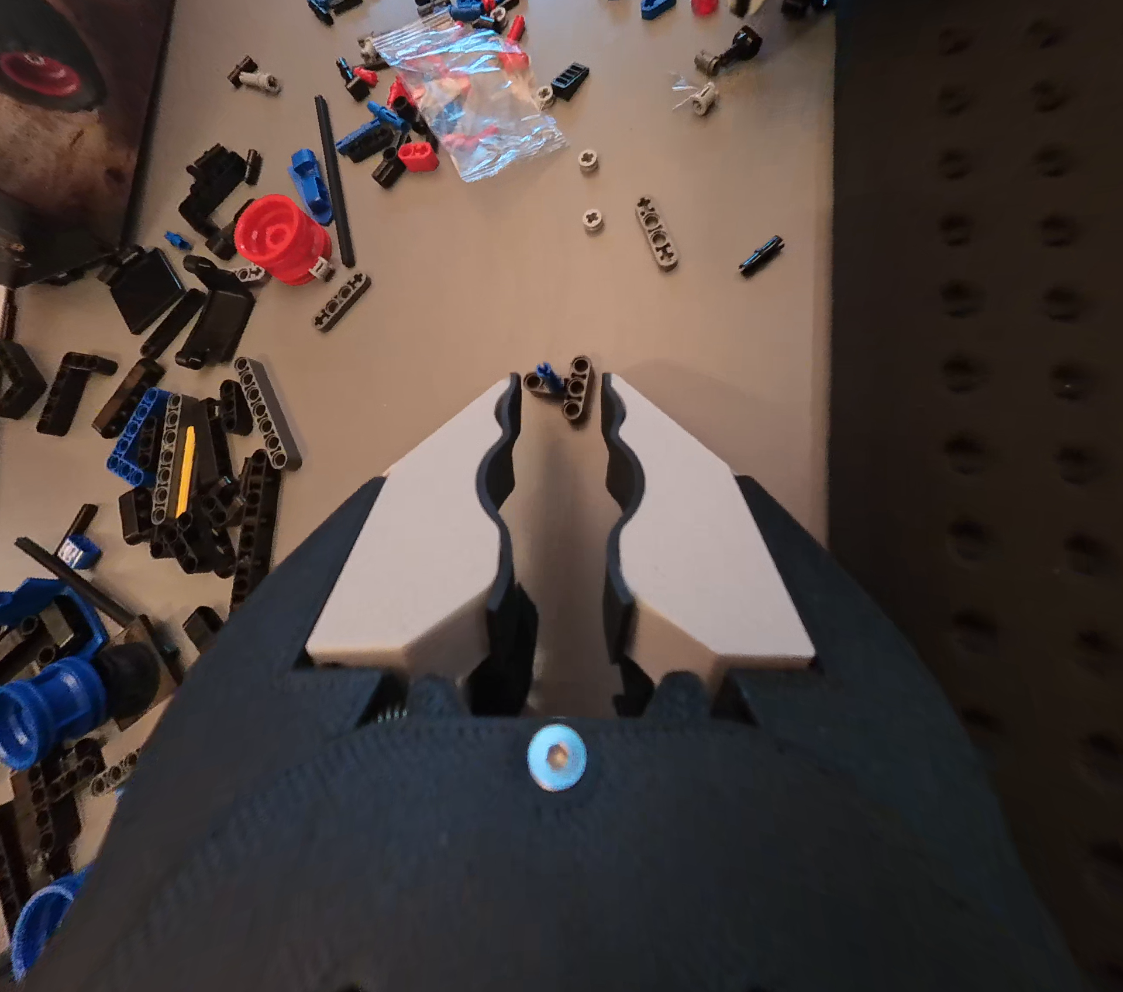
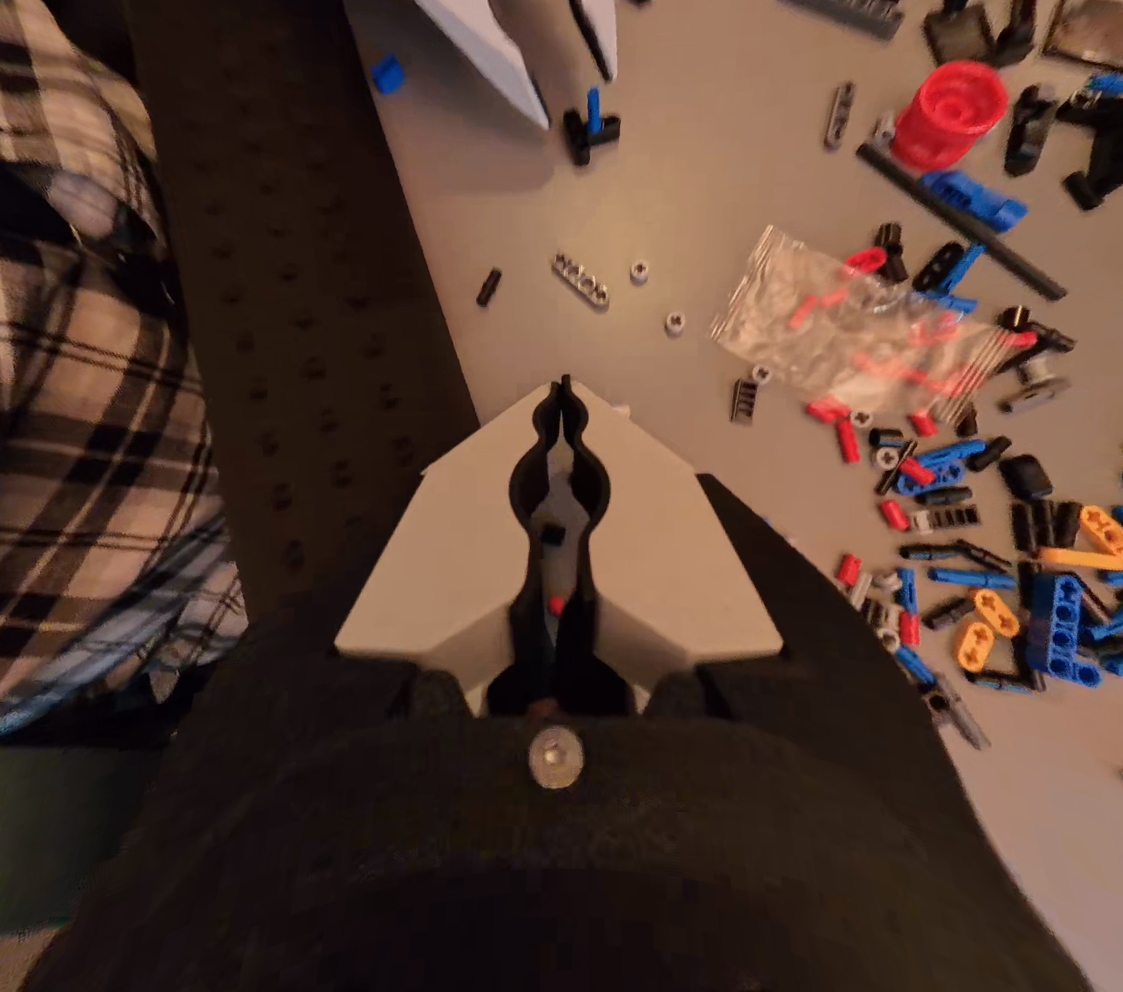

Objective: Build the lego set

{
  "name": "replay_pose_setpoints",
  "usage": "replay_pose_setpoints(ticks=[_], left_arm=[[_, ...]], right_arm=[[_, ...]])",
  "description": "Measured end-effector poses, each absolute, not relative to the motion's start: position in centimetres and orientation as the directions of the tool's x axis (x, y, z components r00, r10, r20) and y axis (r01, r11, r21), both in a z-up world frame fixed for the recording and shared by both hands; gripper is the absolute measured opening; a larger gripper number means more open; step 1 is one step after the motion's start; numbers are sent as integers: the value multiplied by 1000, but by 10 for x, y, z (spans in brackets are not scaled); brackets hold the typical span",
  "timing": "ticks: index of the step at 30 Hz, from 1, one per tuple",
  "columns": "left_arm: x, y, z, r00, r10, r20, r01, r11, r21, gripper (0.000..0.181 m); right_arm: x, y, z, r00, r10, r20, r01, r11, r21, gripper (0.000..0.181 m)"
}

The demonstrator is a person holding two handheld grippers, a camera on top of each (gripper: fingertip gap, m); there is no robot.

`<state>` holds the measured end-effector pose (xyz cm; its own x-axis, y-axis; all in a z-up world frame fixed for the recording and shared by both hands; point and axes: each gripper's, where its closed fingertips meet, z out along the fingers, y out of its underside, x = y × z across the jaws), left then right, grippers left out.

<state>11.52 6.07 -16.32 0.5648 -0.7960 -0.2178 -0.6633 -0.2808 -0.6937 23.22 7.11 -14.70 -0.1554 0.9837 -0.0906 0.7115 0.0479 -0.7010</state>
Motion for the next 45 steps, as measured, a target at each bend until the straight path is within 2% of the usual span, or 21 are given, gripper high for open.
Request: replay_pose_setpoints(ticks=[3,6,8,9,11,17,21,27,29,32,38,40,45], left_arm=[[120,62,-155,552,-791,-263,-667,-230,-708,24],[121,62,-156,542,-788,-292,-686,-214,-696,24],[120,62,-157,534,-788,-306,-699,-209,-684,24],[120,61,-157,532,-790,-305,-699,-207,-685,24],[122,61,-157,527,-793,-306,-702,-203,-683,24],[123,59,-159,515,-798,-313,-713,-196,-673,24],[123,60,-159,518,-796,-315,-712,-196,-674,24],[125,59,-158,509,-799,-320,-716,-187,-673,24],[125,59,-159,508,-799,-322,-718,-187,-670,24],[124,59,-158,510,-798,-322,-717,-187,-671,24],[126,59,-157,507,-798,-327,-716,-179,-675,24],[126,59,-157,506,-797,-330,-718,-177,-673,24],[127,58,-157,500,-800,-332,-720,-171,-672,24]], right_arm=[[218,73,-129,-124,978,-169,619,-57,-783,0],[223,84,-121,-76,978,-193,583,-113,-804,0],[237,91,-127,-42,988,-150,624,-91,-776,0],[246,93,-133,-30,992,-119,669,-68,-740,11],[267,95,-146,-11,998,-68,754,-36,-656,18],[282,77,-172,-47,996,-75,849,1,-528,17],[275,76,-175,-42,995,-92,843,-14,-537,5],[273,74,-177,-35,994,-106,843,-27,-537,5],[272,74,-179,-27,993,-111,844,-37,-535,12],[270,75,-181,-19,995,-99,848,-36,-528,0],[257,67,-172,-47,991,-122,808,-34,-588,0],[259,65,-175,-58,992,-111,823,-15,-568,12],[259,60,-173,-90,987,-135,836,1,-549,11]])
